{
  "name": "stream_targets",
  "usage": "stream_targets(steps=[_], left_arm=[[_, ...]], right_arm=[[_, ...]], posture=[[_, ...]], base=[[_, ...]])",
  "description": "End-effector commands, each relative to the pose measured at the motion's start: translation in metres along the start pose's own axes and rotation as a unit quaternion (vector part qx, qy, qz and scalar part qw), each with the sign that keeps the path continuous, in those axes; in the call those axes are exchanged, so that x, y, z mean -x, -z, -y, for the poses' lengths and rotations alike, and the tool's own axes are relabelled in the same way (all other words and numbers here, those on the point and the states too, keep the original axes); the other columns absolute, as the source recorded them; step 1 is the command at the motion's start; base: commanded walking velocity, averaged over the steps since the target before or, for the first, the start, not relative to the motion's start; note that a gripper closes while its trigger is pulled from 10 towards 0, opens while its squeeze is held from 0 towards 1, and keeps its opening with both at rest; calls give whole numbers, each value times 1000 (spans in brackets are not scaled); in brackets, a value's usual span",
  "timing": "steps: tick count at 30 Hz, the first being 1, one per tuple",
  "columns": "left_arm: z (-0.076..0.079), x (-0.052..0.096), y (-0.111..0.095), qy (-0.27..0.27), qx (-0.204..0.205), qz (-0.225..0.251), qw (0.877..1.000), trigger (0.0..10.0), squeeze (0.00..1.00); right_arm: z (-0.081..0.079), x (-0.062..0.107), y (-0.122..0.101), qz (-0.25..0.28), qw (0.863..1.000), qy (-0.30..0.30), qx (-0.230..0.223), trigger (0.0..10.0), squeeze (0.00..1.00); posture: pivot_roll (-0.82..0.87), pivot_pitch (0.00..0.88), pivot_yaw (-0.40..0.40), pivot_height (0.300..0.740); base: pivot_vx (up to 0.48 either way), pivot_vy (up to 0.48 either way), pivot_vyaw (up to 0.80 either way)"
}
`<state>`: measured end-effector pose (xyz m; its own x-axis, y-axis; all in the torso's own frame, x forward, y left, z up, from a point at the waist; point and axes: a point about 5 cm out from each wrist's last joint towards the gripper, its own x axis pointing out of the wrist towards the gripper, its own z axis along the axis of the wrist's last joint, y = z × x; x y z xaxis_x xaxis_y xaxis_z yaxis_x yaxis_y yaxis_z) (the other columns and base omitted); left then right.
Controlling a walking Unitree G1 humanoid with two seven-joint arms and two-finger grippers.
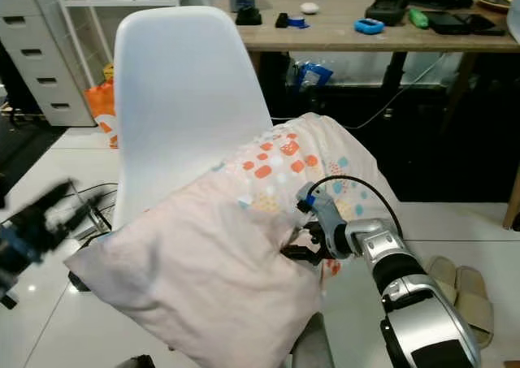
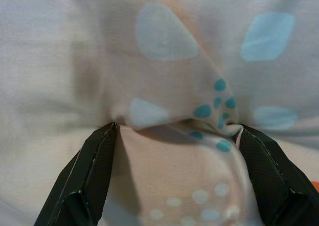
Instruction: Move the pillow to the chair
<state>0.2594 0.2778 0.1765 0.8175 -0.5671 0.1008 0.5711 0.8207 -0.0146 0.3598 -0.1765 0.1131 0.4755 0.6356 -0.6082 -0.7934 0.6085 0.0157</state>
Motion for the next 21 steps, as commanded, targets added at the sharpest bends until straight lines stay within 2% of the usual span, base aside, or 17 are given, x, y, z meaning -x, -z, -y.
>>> stream_targets(steps=[1, 2, 5, 7, 8, 11, 13, 14, 16, 17, 19, 20, 21], left_arm=[[5, -1, 19, 23, -17, -87, 996, 10000, 0], [8, -2, 26, 26, -25, -108, 993, 10000, 0], [14, -6, 35, 32, -29, -126, 991, 10000, 0], [28, -16, 40, 41, -2, -132, 990, 10000, 0], [28, -16, 40, 41, -2, -132, 990, 10000, 0], [41, -28, 41, 49, 23, -143, 988, 10000, 0], [45, -46, 39, 22, 45, -127, 991, 10000, 0], [45, -46, 39, 22, 45, -127, 991, 10000, 0], [49, -66, 32, -12, 78, -85, 993, 10000, 0], [49, -66, 32, -12, 78, -85, 993, 10000, 0], [46, -78, 27, -50, 109, -49, 992, 10000, 0], [46, -78, 27, -50, 109, -49, 992, 10000, 0], [41, -82, 27, -75, 113, -42, 990, 10000, 0]], right_arm=[[-8, -8, 12, -26, 999, -23, -7, 10000, 0], [-8, -8, 11, -25, 999, -24, -7, 10000, 0], [-8, -8, 11, -23, 999, -24, -6, 10000, 0], [-8, -8, 11, -22, 999, -24, -6, 10000, 0], [-8, -8, 11, -22, 999, -24, -6, 10000, 0], [-8, -8, 11, -20, 999, -23, -7, 10000, 0], [-8, -8, 11, -20, 1000, -23, -7, 10000, 0], [-8, -8, 11, -20, 1000, -23, -7, 10000, 0], [-8, -8, 11, -21, 1000, -23, -6, 10000, 0], [-8, -8, 11, -21, 1000, -23, -6, 10000, 0], [-8, -8, 12, -22, 999, -23, -6, 10000, 0], [-8, -8, 12, -22, 999, -23, -6, 10000, 0], [-8, -8, 12, -22, 999, -23, -6, 10000, 0]], posture=[[-89, 156, -1, 476], [-91, 154, 0, 476], [-91, 154, 0, 476], [-93, 150, -1, 476], [-93, 150, -1, 476], [-94, 149, -2, 476], [-96, 148, -1, 476], [-96, 148, -1, 476], [-100, 133, 0, 476], [-100, 133, 0, 476], [-102, 128, -1, 476], [-102, 128, -1, 476], [-106, 118, -1, 476]], base=[[0, 0, 0], [0, 0, 0], [0, 0, 0], [0, 0, 0], [0, 0, 0], [0, 0, 0], [0, 0, 0], [0, 0, 0], [0, 0, 0], [0, 0, 0], [0, 0, 0], [0, 0, 0], [0, 0, 0]])
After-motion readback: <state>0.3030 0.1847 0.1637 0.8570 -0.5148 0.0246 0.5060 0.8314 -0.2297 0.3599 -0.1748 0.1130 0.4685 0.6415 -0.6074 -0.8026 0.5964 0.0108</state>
